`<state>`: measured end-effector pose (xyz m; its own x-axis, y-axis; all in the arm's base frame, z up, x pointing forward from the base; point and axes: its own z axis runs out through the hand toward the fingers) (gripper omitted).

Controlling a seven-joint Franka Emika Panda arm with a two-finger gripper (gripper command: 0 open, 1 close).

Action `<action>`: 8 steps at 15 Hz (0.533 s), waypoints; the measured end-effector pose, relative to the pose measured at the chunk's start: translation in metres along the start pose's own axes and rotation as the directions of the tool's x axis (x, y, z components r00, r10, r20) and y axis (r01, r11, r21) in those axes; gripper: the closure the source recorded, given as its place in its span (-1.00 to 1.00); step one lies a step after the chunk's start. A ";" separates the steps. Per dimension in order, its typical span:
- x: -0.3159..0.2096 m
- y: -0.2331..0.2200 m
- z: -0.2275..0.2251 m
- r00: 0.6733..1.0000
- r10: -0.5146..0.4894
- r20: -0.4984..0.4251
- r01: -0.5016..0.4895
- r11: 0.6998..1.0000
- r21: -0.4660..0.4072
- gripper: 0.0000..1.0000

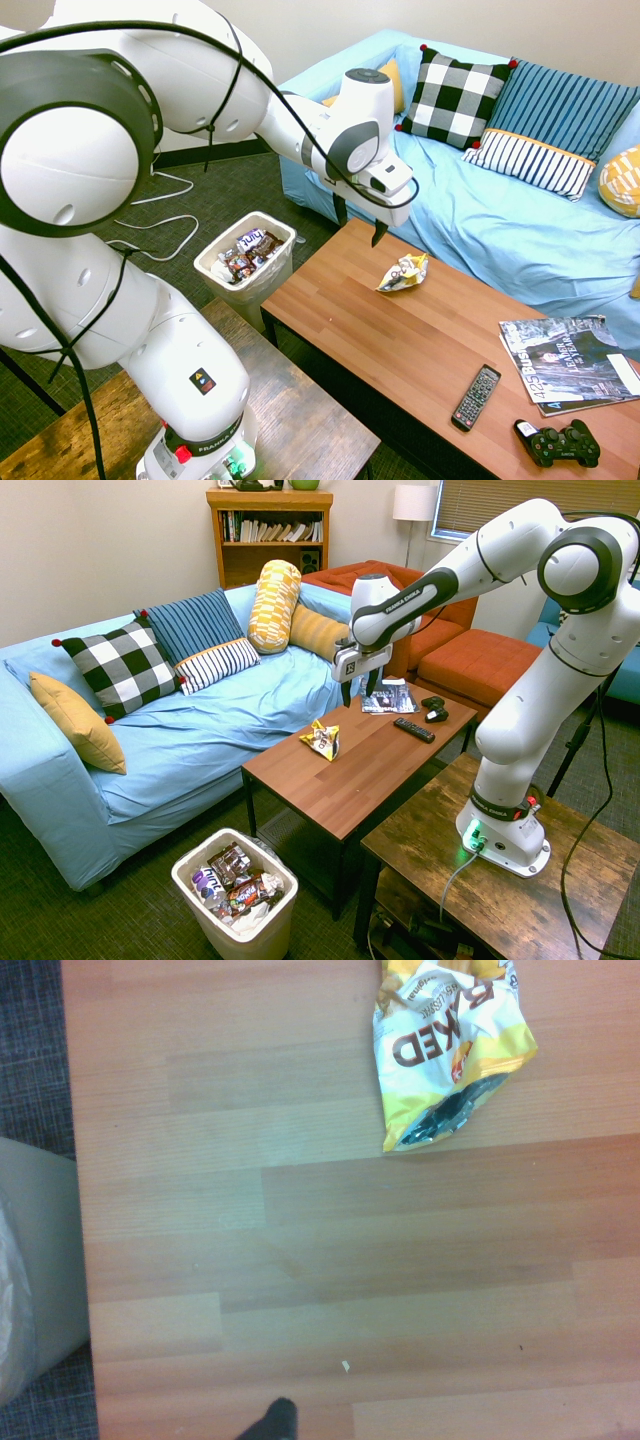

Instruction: Throw the chip bag in the trash bin

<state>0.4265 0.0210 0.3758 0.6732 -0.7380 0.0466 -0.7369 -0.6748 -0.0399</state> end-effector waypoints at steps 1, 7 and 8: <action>0.000 0.000 0.000 1.000 0.000 0.002 0.000 1.000 -0.002 -1.00; 0.025 -0.033 0.046 0.998 0.067 -0.007 -0.067 0.998 -0.008 -1.00; 0.034 -0.041 0.060 0.995 0.095 -0.018 -0.096 0.995 -0.016 -1.00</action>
<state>0.4839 0.0231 0.3190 0.5987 -0.7987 0.0603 -0.7988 -0.6010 -0.0286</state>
